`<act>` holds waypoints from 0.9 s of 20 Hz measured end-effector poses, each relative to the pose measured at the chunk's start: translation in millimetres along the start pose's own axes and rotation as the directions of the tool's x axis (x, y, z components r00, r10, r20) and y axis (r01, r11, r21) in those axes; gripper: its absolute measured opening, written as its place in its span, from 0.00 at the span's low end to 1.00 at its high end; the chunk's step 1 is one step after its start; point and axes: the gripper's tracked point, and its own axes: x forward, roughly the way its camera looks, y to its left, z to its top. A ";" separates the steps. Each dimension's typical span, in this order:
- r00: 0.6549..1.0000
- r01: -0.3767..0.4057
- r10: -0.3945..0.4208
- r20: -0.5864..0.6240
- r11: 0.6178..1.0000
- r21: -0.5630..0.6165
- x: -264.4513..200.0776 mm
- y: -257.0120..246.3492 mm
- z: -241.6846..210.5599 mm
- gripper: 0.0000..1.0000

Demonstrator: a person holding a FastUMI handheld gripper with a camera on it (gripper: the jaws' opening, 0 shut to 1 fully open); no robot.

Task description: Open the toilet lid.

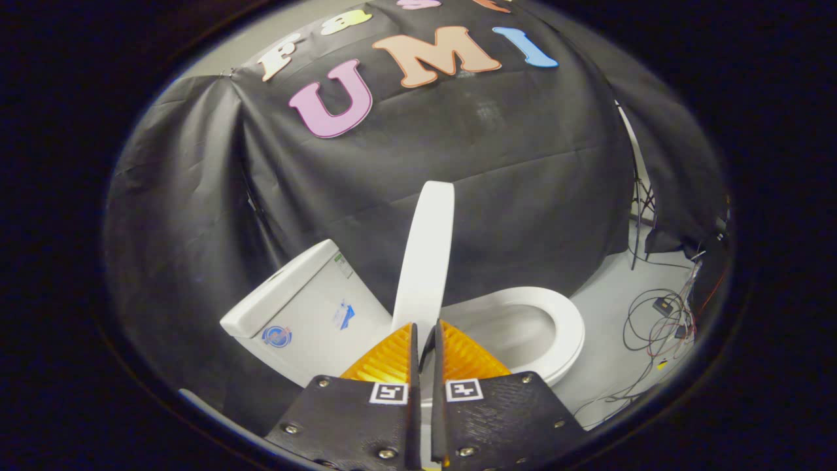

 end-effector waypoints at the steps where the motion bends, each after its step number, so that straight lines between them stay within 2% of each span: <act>1: 1.000 -0.005 0.005 0.004 1.000 -0.003 0.1 3.6 1.6 0.07; 18: 0.995 -0.088 0.092 0.032 0.992 -0.093 -4.2 70.3 -5.2 0.07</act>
